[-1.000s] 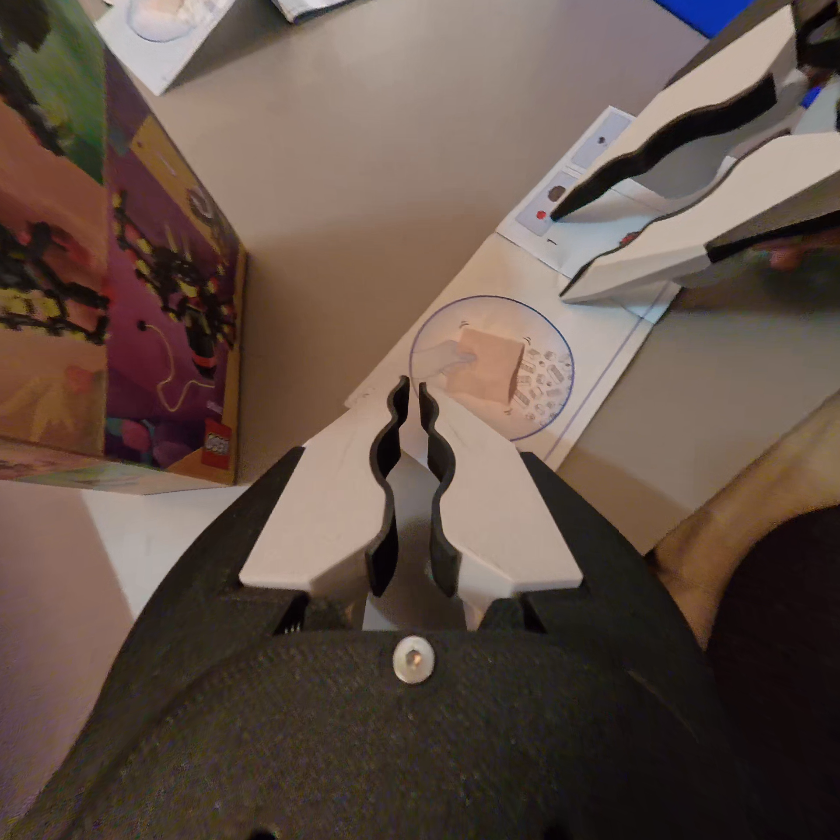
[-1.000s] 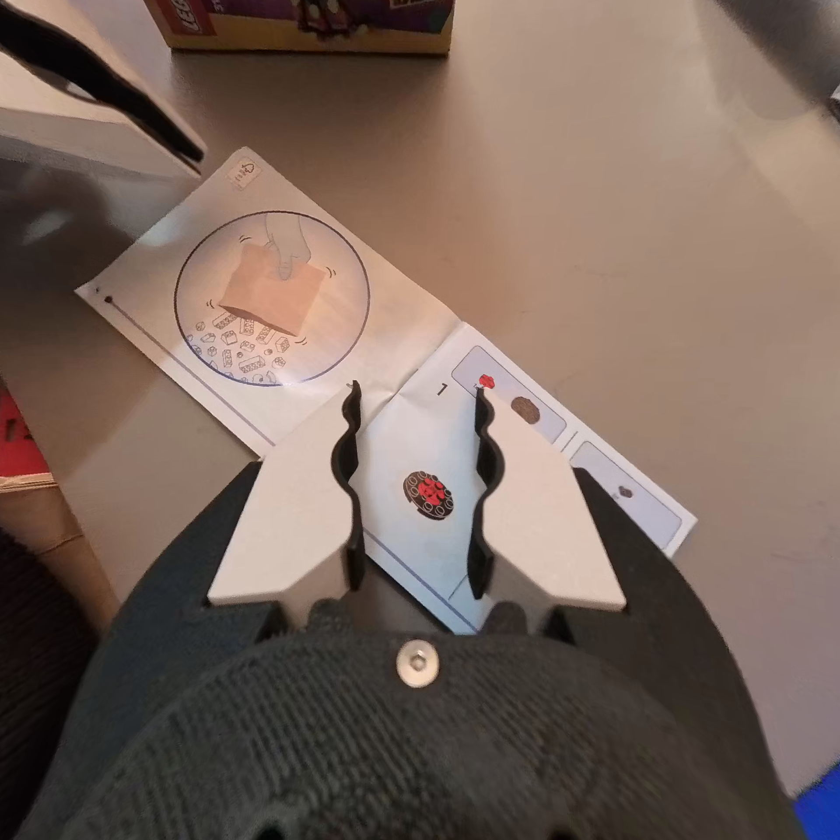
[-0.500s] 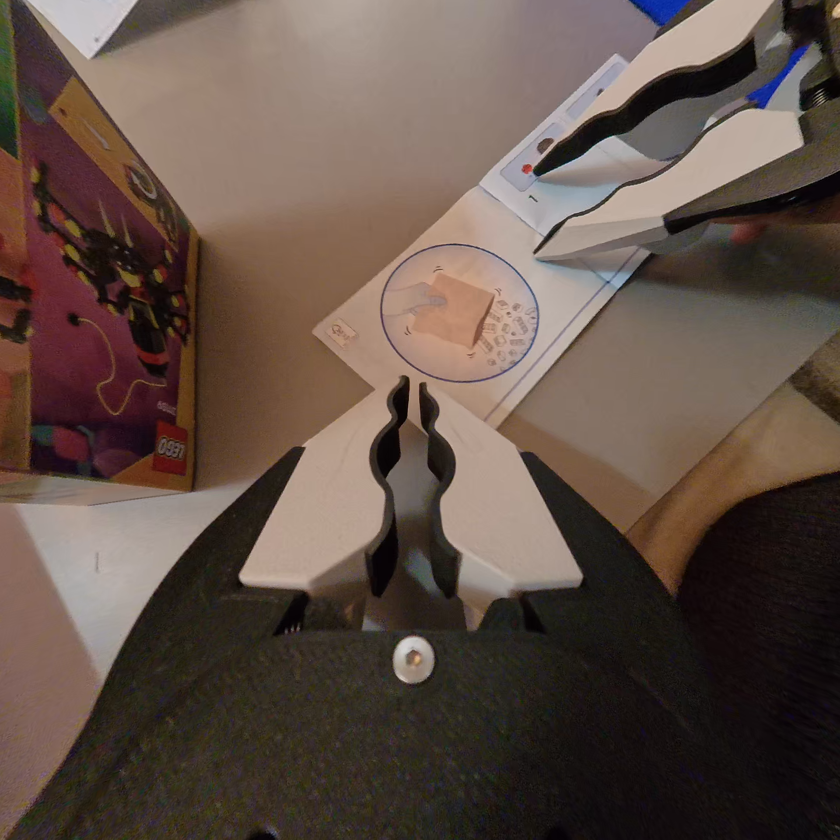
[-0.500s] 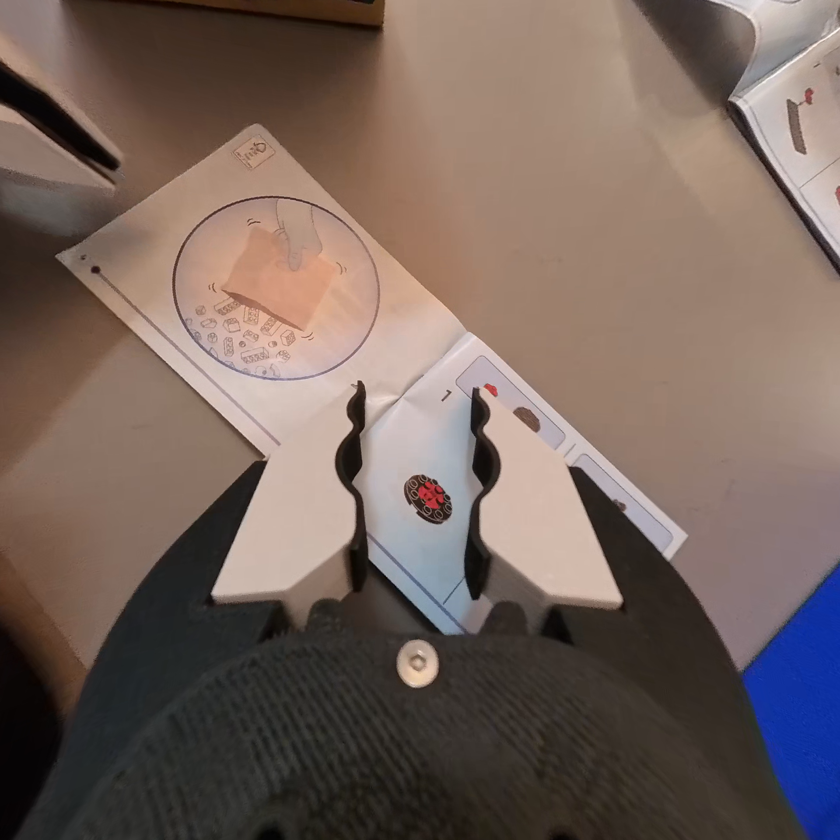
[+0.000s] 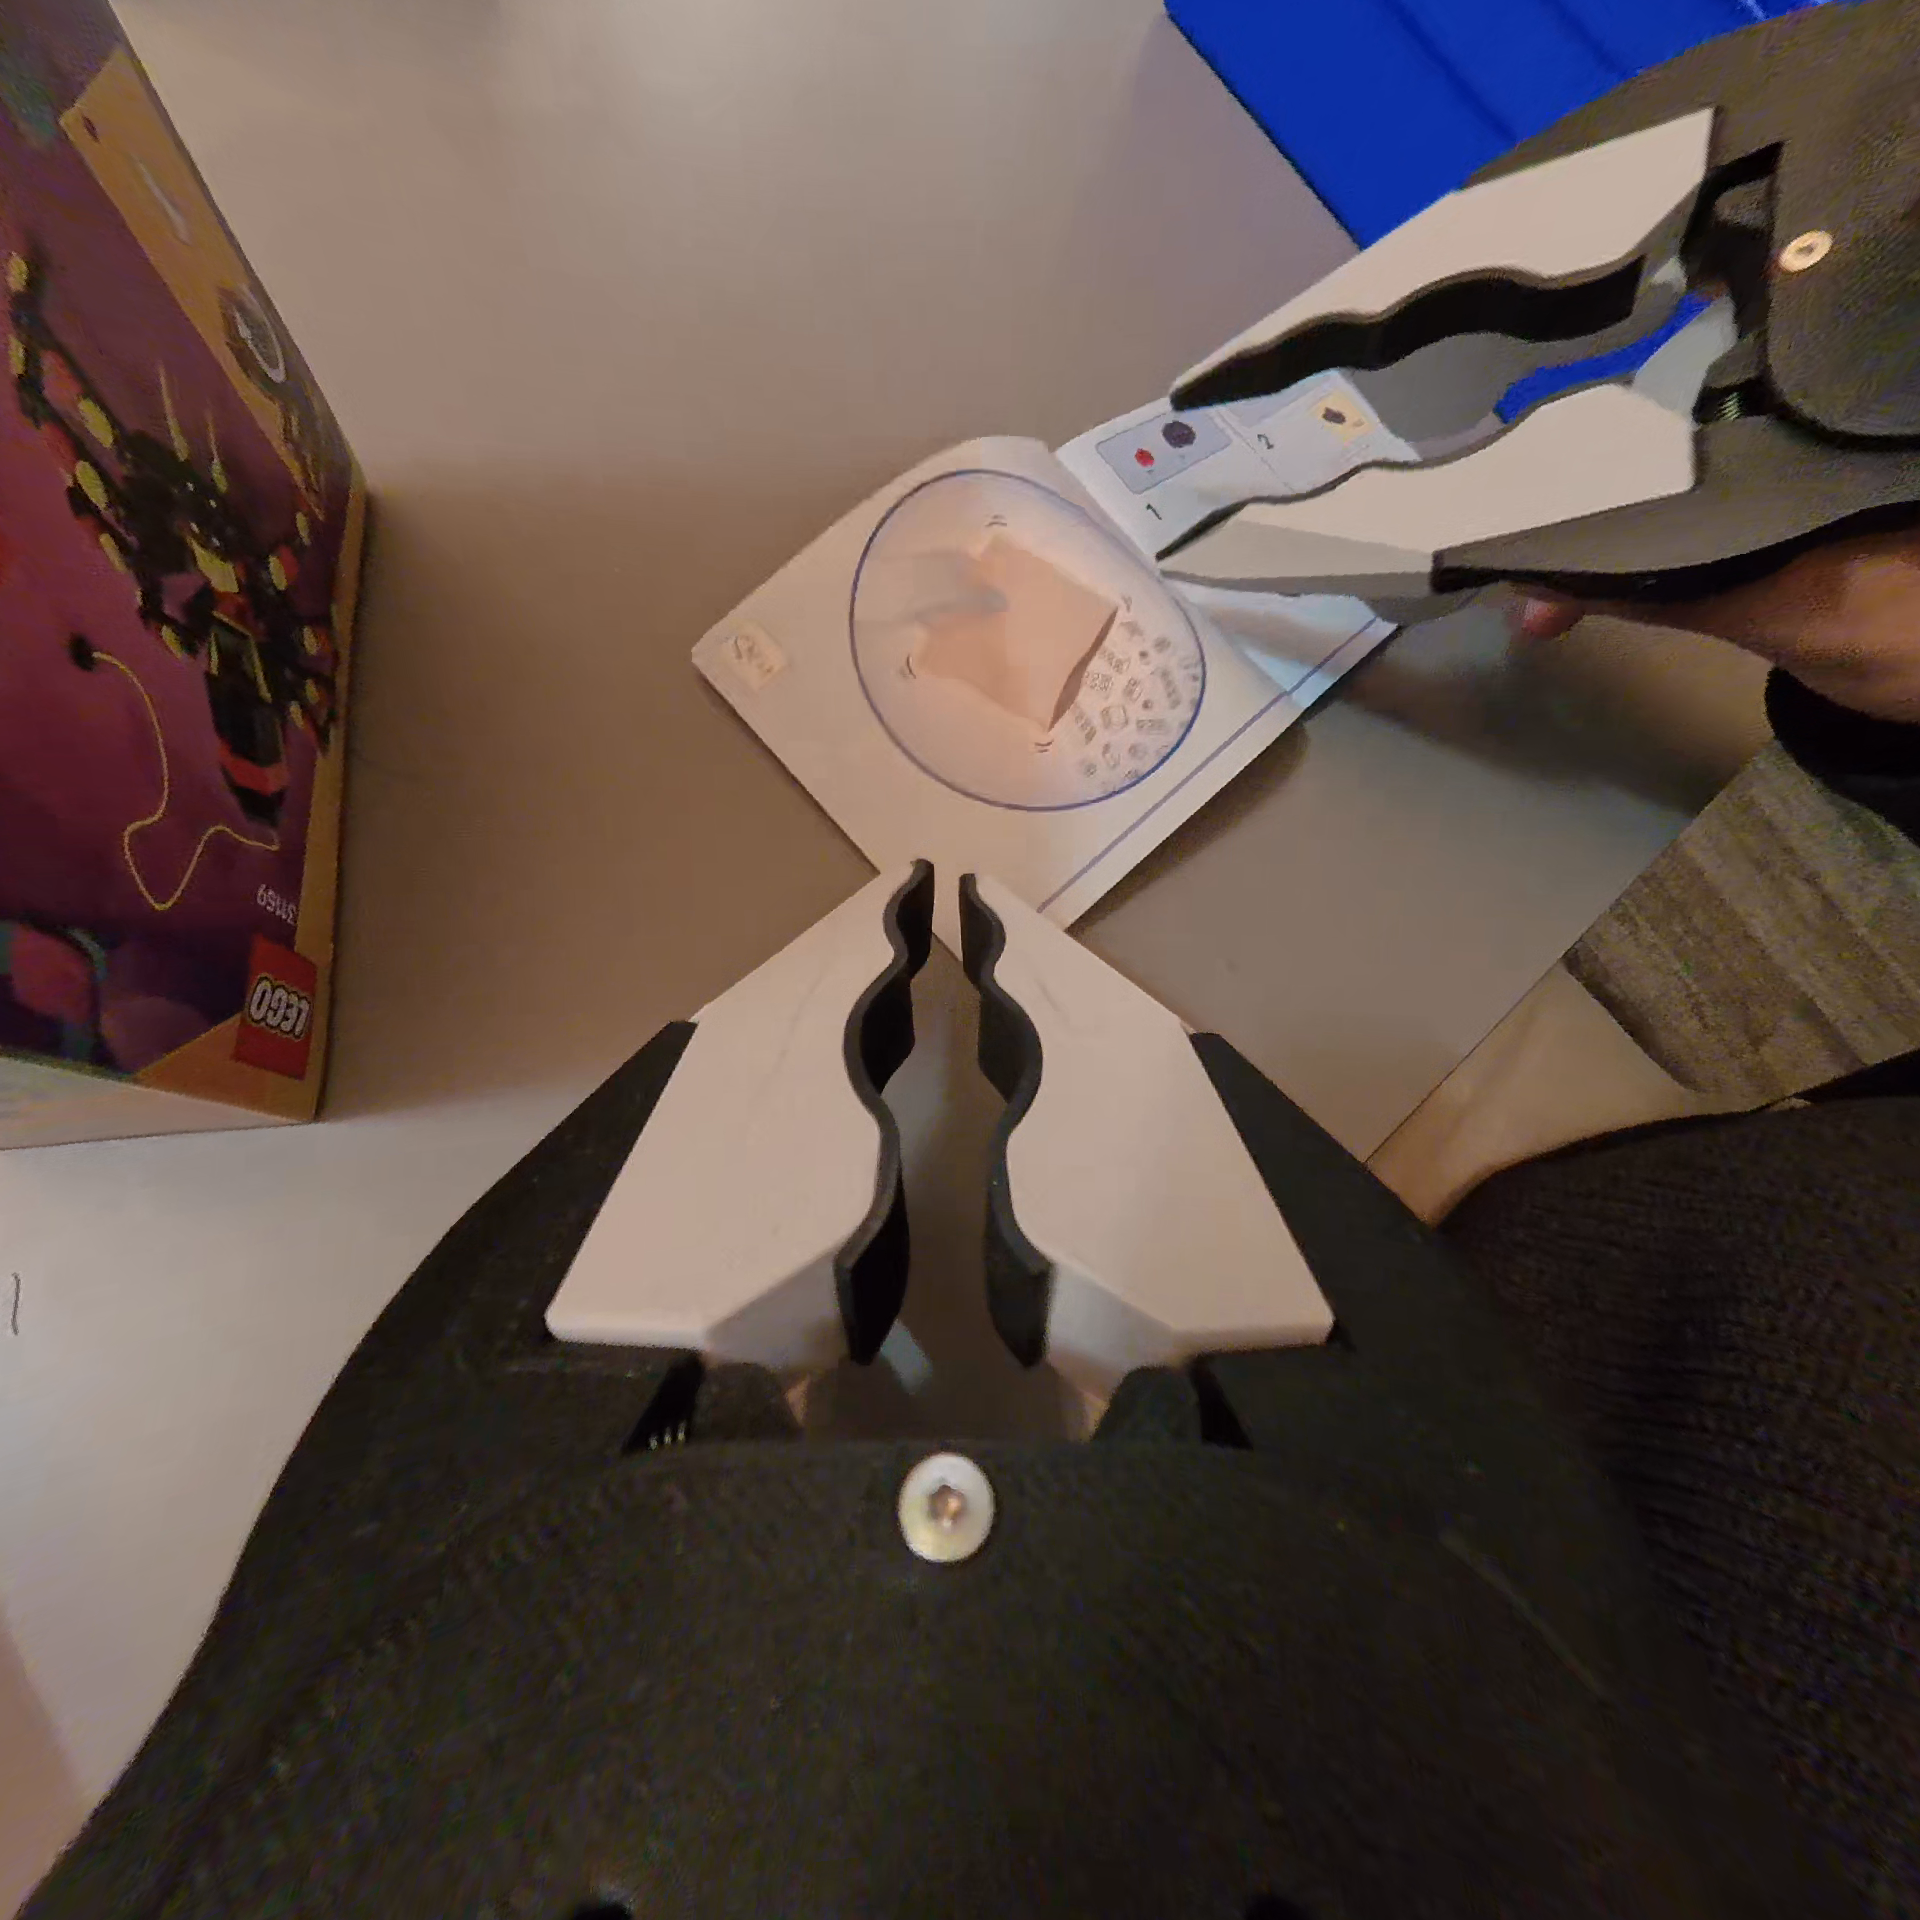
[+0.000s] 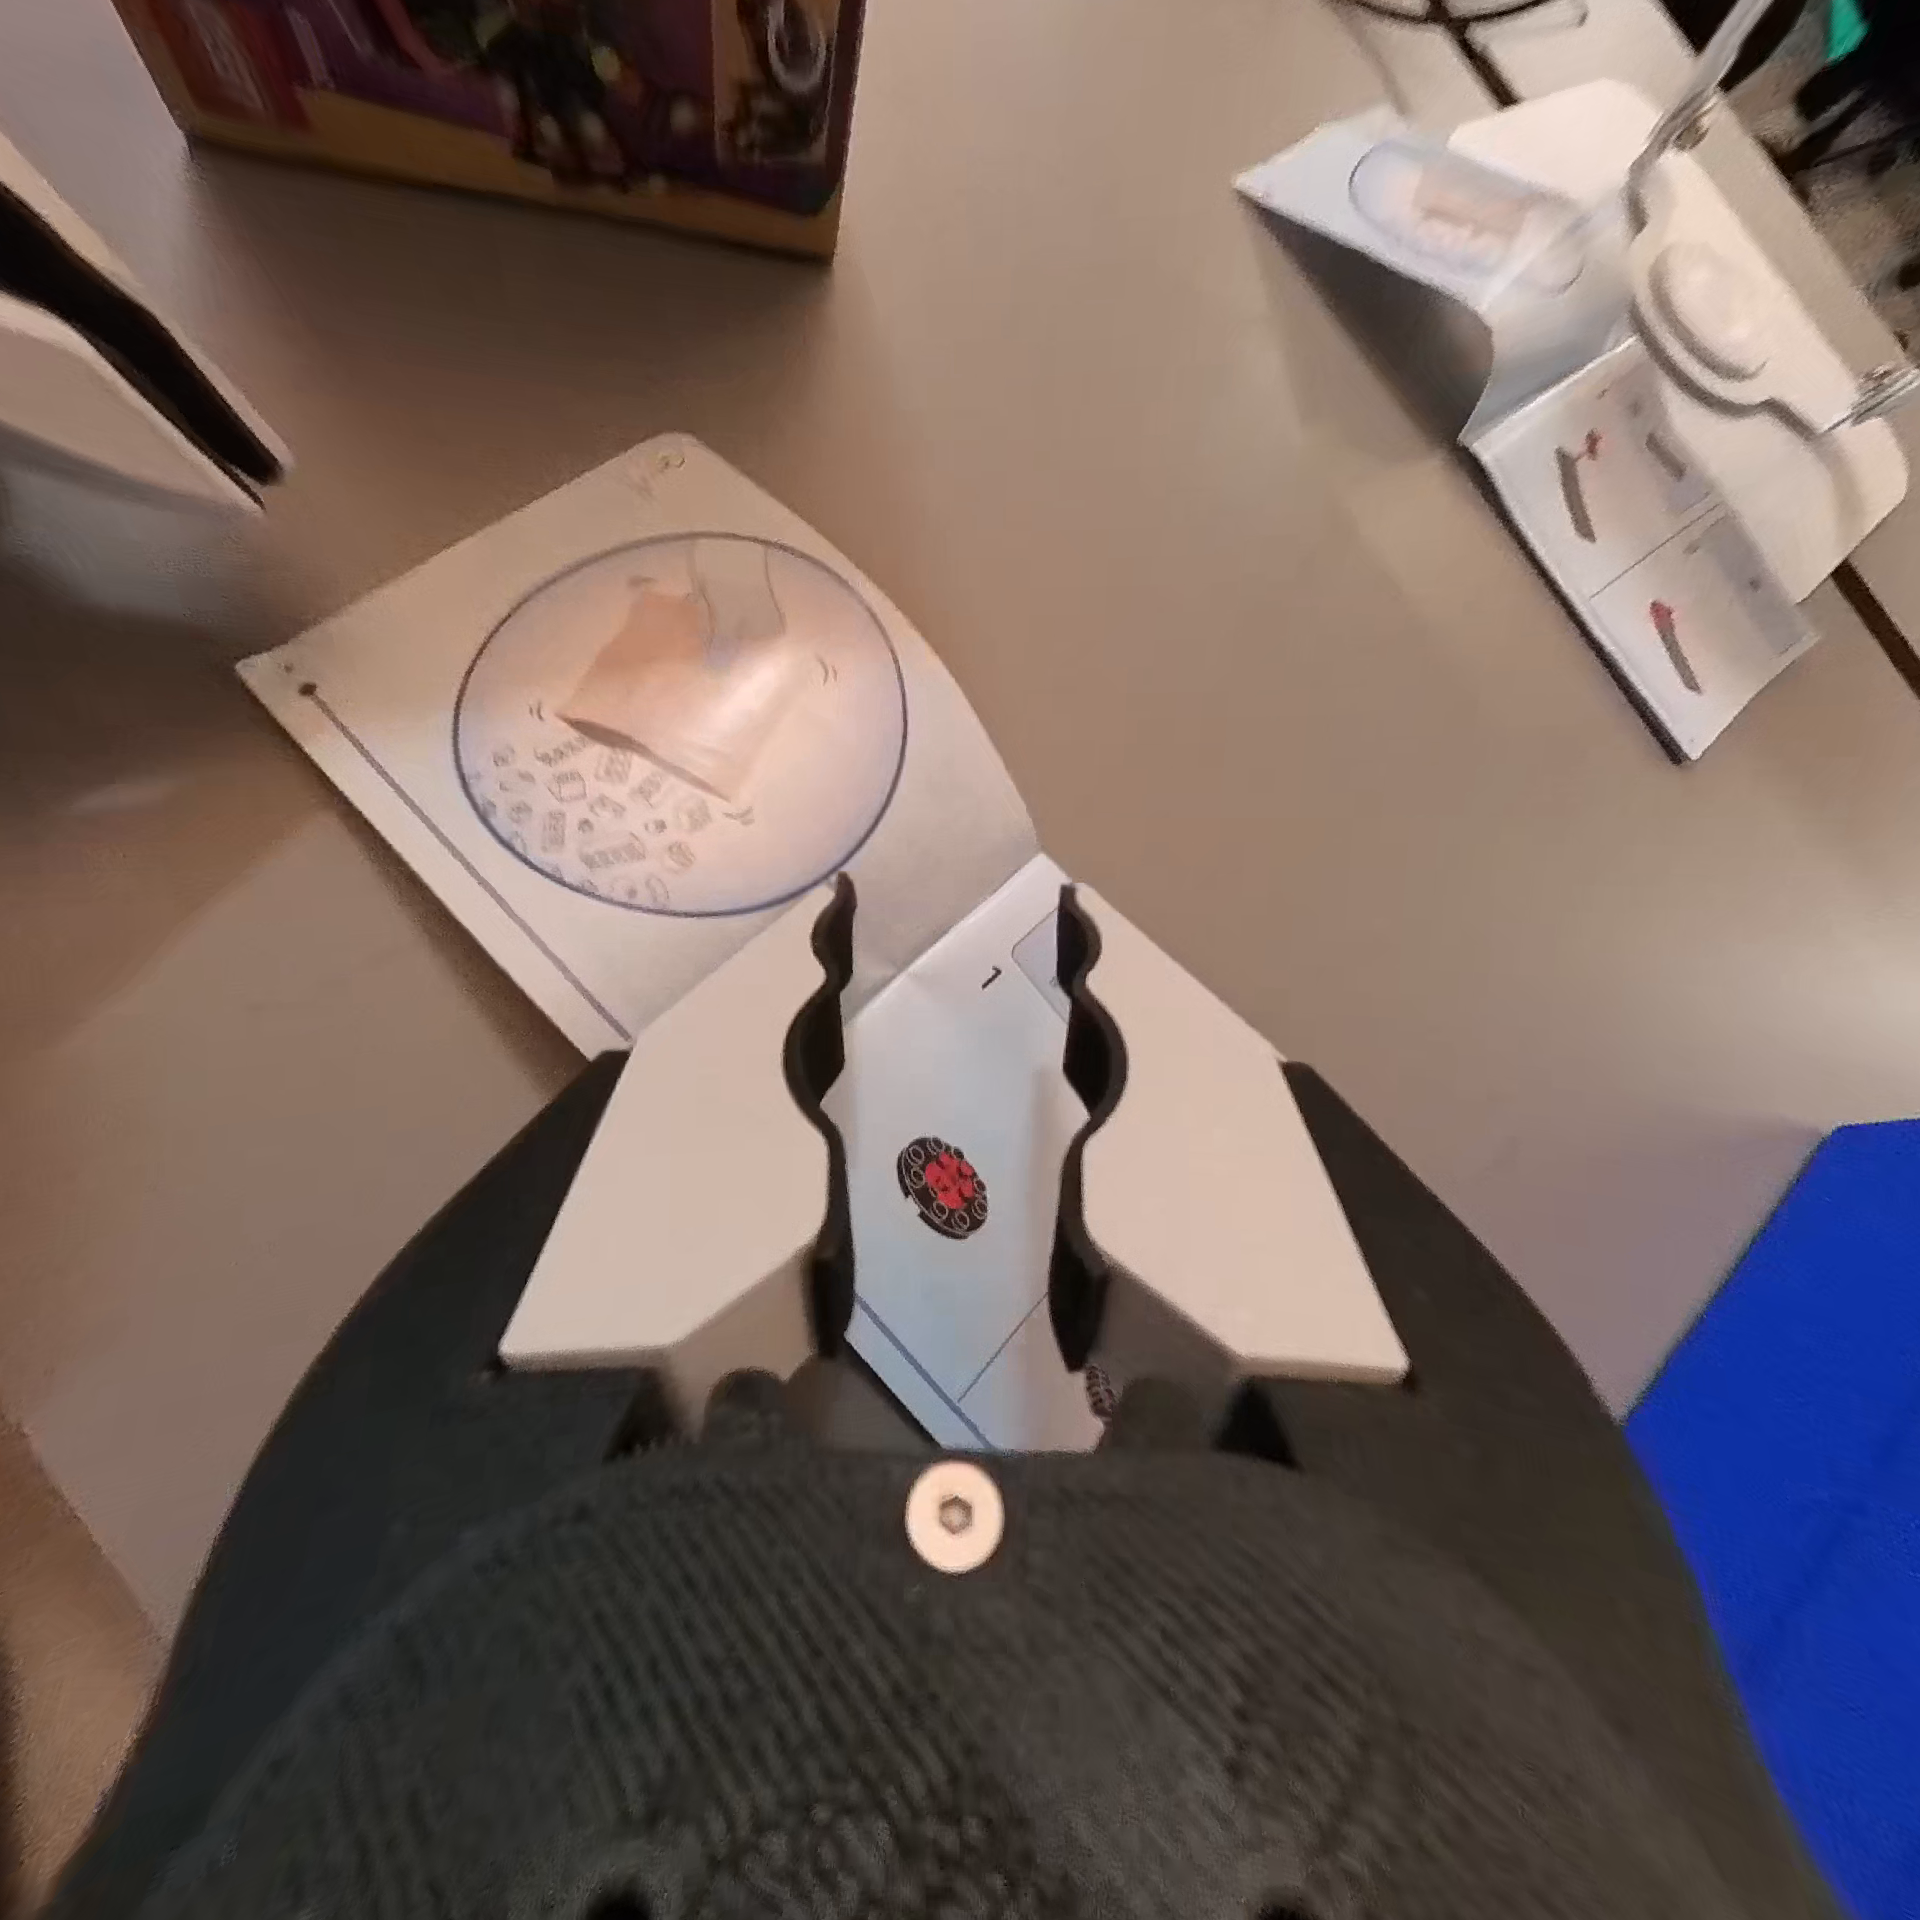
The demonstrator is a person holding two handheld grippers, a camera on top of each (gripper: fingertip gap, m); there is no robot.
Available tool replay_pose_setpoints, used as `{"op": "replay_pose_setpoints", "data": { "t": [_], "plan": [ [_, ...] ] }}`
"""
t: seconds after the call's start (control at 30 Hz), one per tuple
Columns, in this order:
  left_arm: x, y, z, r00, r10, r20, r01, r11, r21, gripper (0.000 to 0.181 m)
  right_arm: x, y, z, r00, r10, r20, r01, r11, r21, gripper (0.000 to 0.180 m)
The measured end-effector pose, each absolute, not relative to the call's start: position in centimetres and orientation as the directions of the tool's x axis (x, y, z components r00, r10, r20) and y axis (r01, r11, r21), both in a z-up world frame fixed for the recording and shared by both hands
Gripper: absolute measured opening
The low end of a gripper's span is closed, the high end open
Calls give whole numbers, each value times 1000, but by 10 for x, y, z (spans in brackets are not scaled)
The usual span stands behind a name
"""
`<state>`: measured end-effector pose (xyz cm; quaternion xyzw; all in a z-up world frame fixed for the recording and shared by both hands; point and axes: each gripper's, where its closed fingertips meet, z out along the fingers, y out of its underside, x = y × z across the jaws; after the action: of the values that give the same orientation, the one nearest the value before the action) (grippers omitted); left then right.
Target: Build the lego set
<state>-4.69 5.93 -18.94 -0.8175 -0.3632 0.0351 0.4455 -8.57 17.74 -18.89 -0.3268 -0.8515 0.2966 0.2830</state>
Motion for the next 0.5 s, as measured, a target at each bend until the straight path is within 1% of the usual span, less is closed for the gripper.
{"op": "replay_pose_setpoints", "data": {
  "t": [0.03, 0.17, 0.4, 0.5],
  "plan": [
    [-47, 59, -190, 734, 625, 266, 563, -341, -753, 4, -86, 177, -184, -622, 732, 277, 380, 591, -711, 37],
    [-47, 60, -189, 734, 624, 268, 563, -338, -754, 4, -88, 178, -176, -617, 753, 229, 374, 536, -757, 35],
    [-47, 60, -190, 738, 623, 260, 558, -347, -753, 4, -84, 173, -180, -641, 764, 81, 430, 444, -786, 34],
    [-47, 60, -191, 738, 624, 256, 557, -350, -753, 4, -80, 169, -187, -657, 753, 25, 463, 430, -775, 34]
  ]
}}
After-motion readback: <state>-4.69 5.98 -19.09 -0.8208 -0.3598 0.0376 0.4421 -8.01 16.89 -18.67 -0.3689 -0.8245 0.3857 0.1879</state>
